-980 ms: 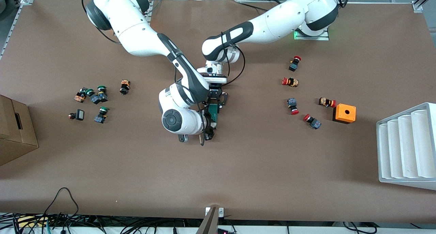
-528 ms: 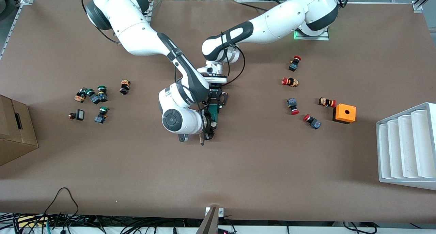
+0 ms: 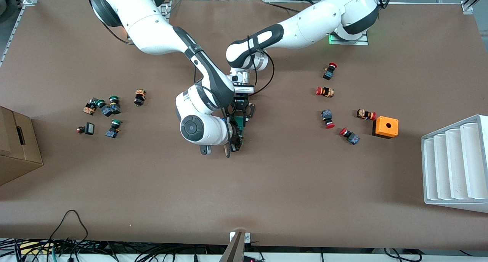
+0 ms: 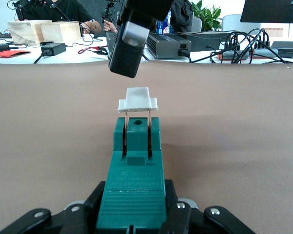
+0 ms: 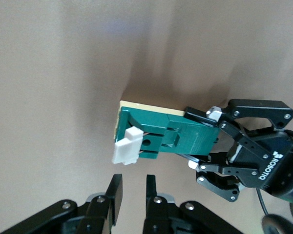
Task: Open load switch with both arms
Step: 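Hold the switch with the right gripper and lower the left gripper onto the lever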
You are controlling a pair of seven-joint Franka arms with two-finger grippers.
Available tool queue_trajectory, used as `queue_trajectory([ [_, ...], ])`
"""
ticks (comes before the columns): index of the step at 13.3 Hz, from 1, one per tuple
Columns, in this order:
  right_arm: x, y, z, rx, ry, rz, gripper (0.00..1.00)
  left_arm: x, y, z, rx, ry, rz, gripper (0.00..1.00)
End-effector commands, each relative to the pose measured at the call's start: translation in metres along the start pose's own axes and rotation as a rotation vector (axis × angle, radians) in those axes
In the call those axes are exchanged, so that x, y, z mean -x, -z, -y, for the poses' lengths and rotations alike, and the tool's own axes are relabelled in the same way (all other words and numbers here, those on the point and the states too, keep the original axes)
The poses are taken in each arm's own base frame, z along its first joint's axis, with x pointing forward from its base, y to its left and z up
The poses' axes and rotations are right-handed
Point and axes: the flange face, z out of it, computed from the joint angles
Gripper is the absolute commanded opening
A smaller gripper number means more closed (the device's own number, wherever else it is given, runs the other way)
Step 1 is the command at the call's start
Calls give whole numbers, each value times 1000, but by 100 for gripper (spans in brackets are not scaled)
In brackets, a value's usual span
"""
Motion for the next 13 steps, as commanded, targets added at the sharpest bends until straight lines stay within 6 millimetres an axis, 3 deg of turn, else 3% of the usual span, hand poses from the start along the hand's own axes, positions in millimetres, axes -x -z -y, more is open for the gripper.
queue_trajectory([
  [1, -3, 1, -8, 21, 18, -3, 27, 6, -9, -6, 42, 14, 8, 26],
  [4, -7, 0, -3, -6, 30, -11, 39, 6, -9, -6, 42, 13, 8, 26],
  [8, -7, 7, 1, -28, 48, -8, 40, 6, -9, -7, 41, 13, 9, 26],
  [13, -13, -3, 5, -41, 59, -10, 40, 6, -10, -6, 40, 16, 8, 26],
])
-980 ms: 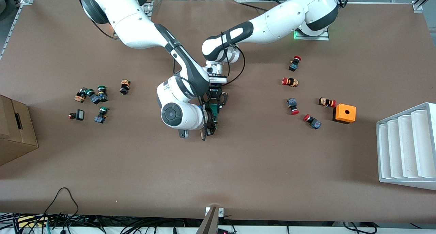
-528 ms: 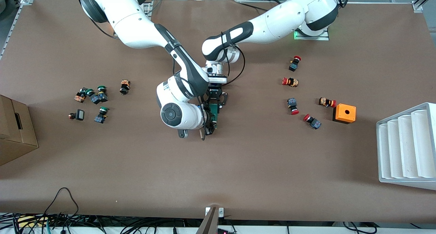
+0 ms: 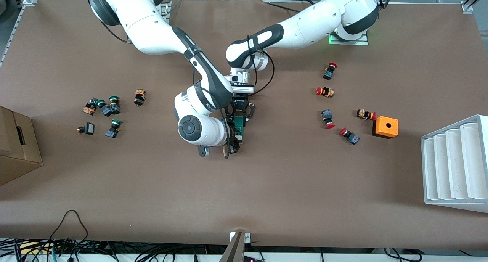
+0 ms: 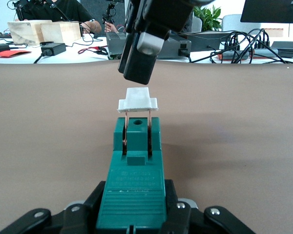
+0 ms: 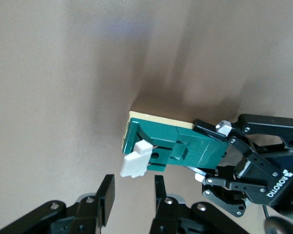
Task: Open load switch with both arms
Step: 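Hold the switch with the right gripper and lower the left gripper onto the lever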
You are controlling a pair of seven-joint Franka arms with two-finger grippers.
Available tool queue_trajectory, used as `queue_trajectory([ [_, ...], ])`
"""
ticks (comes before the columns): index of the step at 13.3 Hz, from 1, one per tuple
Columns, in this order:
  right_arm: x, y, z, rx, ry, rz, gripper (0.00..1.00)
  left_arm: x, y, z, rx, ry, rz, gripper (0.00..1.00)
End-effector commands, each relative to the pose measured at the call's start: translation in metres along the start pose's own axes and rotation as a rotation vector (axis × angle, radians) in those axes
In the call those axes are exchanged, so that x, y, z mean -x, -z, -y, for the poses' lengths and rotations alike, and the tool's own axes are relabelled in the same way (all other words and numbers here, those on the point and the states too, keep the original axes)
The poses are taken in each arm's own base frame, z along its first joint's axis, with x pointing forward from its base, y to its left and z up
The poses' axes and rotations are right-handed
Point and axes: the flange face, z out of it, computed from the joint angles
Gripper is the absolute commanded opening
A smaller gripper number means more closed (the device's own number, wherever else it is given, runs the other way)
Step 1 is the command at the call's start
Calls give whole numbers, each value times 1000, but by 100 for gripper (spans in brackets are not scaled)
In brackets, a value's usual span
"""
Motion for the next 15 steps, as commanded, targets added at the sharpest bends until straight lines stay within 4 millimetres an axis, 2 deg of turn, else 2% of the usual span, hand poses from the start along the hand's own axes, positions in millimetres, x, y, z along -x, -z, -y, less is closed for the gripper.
queue_trajectory([
  [1, -3, -1, 1, -17, 17, -6, 40, 6, -10, -6, 40, 15, 8, 26],
  [8, -8, -18, 1, -17, 17, -21, 40, 5, -9, -7, 42, 9, 7, 26],
  [11, -3, -21, -2, -4, 16, -23, 28, 5, -9, -7, 42, 7, 7, 26],
  [15, 3, -21, -7, 7, 22, -25, 28, 6, -10, -6, 40, 14, 11, 26],
])
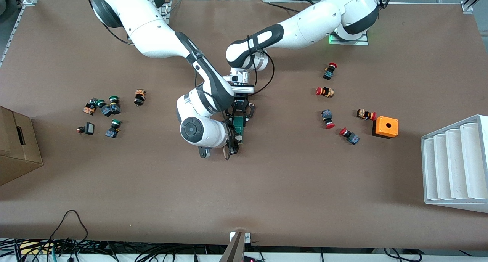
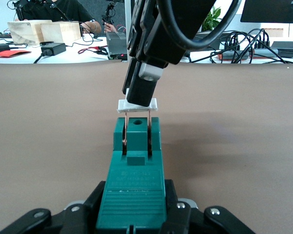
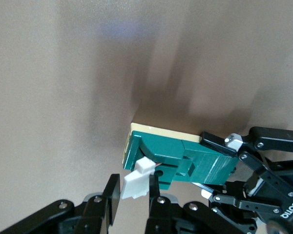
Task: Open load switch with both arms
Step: 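Hold the switch with the right gripper and lower the left gripper onto the lever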
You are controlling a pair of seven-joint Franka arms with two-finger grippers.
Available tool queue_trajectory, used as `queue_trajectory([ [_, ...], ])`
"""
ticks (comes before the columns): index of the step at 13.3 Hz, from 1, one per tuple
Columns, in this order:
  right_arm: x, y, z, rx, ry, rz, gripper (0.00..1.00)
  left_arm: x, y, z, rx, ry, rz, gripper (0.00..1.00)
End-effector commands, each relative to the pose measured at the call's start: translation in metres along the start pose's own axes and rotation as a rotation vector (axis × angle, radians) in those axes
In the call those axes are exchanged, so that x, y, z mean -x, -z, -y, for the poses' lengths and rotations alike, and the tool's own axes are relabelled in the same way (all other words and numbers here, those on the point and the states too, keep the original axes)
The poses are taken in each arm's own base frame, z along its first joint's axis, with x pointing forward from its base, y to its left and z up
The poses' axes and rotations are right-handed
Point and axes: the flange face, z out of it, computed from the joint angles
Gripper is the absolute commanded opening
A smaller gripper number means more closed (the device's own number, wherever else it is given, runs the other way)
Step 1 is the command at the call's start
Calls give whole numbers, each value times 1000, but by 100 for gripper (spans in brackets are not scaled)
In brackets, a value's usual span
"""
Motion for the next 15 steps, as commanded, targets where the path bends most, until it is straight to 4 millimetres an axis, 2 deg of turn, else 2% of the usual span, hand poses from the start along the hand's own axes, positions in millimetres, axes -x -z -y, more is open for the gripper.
queue_trajectory([
  [1, 9, -4, -9, 18, 13, -13, 28, 6, -10, -6, 40, 13, 11, 26],
  [6, 14, 10, -18, 25, 15, -14, 28, 3, -11, -6, 35, 12, 10, 26],
  [10, 20, 14, -28, 36, 27, -25, 28, -2, -9, -11, 40, 21, 6, 26],
  [15, 17, 13, -38, 55, 31, -40, 28, -3, -12, -10, 35, 22, 5, 26],
])
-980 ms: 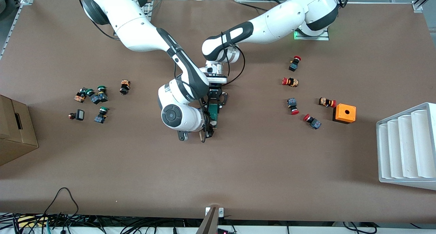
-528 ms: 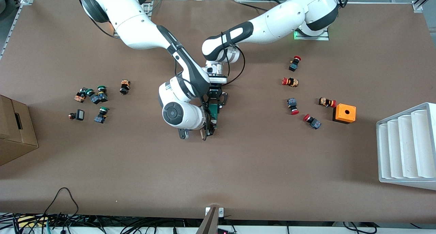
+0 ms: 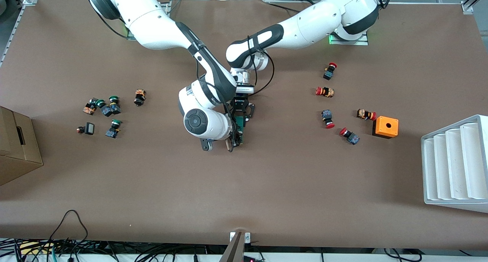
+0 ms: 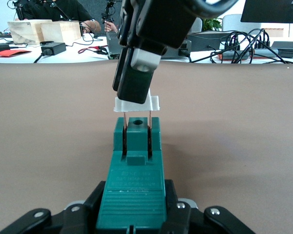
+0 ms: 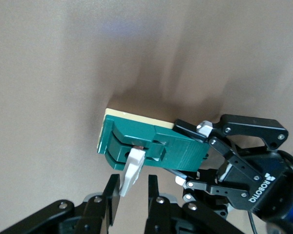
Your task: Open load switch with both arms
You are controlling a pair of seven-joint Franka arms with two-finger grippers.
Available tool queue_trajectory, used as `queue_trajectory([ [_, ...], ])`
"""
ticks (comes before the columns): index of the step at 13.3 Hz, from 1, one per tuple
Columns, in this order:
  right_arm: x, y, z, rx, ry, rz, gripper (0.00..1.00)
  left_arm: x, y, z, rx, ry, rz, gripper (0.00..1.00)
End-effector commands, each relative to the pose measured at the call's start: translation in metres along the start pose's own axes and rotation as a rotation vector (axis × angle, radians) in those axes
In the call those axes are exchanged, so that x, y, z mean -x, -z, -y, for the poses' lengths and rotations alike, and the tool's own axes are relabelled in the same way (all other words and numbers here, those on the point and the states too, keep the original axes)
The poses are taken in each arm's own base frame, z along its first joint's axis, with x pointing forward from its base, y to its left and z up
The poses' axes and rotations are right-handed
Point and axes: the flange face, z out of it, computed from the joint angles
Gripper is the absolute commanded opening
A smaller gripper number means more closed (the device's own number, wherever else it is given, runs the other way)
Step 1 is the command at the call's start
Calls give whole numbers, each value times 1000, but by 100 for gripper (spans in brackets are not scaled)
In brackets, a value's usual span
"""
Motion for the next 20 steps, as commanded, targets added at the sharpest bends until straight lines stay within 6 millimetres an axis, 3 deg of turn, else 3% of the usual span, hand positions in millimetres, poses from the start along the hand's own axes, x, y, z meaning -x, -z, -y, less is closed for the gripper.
queue_trajectory([
  [1, 1, 6, -17, 25, 13, -28, 28, -3, -12, -11, 34, 23, 6, 26],
  [8, 14, 10, -29, 37, 30, -30, 29, -4, -11, -12, 36, 22, 4, 26],
  [14, 9, 1, -33, 56, 23, -38, 29, -4, -12, -11, 34, 21, 5, 26],
  [20, 17, -5, -39, 66, 34, -44, 28, -5, -12, -11, 34, 16, 5, 26],
])
